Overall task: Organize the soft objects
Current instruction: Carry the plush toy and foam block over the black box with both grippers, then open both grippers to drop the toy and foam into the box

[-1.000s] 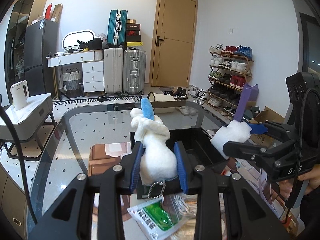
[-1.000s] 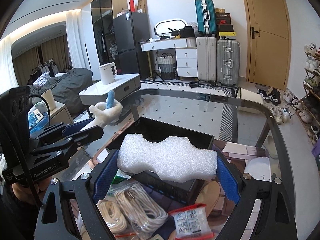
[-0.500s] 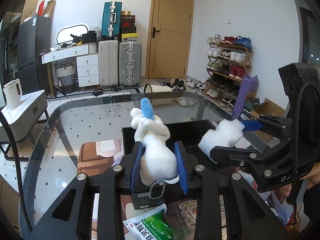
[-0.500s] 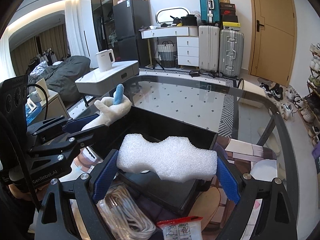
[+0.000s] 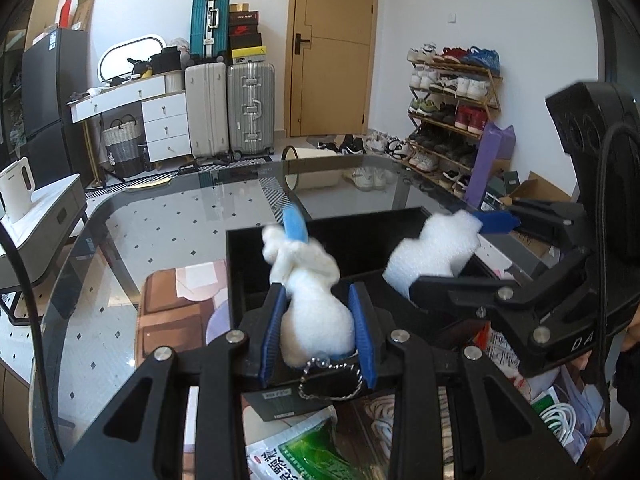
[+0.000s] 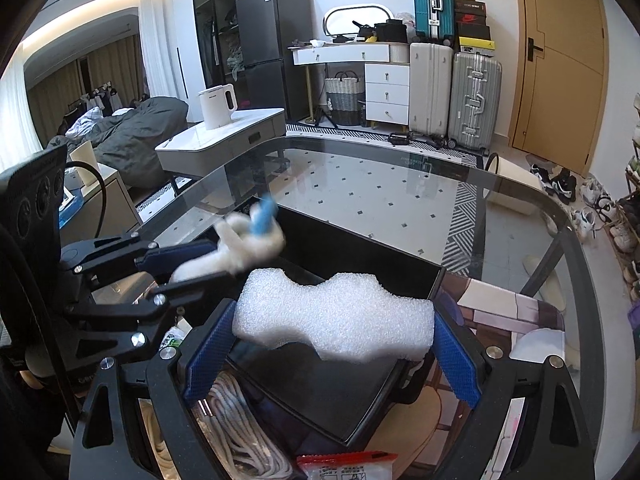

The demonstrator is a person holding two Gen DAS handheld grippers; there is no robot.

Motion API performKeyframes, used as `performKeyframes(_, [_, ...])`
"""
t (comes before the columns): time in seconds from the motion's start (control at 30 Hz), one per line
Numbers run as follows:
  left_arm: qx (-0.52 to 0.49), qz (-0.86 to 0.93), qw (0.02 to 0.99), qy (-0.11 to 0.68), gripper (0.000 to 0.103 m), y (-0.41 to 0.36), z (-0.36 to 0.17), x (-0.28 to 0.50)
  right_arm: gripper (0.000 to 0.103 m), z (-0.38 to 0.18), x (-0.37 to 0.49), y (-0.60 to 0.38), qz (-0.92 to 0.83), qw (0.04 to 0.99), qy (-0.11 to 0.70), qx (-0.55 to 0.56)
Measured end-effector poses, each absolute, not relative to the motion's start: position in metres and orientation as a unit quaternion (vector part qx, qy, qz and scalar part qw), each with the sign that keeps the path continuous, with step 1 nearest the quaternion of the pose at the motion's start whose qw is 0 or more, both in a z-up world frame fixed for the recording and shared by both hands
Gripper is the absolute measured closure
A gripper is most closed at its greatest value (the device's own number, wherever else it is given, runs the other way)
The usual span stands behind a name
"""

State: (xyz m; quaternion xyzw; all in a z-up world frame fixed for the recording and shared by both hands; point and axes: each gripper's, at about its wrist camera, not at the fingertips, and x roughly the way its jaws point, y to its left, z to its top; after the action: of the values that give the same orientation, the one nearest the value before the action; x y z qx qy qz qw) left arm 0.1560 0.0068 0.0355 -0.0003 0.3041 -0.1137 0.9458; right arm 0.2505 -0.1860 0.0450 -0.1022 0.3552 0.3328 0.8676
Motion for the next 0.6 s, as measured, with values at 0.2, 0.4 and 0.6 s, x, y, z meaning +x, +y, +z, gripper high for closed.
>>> performKeyframes(0.2, [0.000, -0.117, 0.942, 0.314, 0.072, 0.0058, 0.0343, 0.1568, 0.011, 0.0436, 0.2544, -0.1848, 0.339, 0.864, 0.355, -0.110])
performKeyframes(0.4, [-0.006, -0.119, 0.939, 0.321, 0.072, 0.0043, 0.0353, 0.1521, 0.010, 0.0439, 0.2493, -0.1794, 0.357, 0.858, 0.351, -0.114])
performKeyframes(0.6, [-0.006, -0.116, 0.941, 0.319, 0.071, 0.0042, 0.0358, 0.1500, 0.003, 0.0456, 0.2460, -0.1808, 0.353, 0.863, 0.344, -0.113])
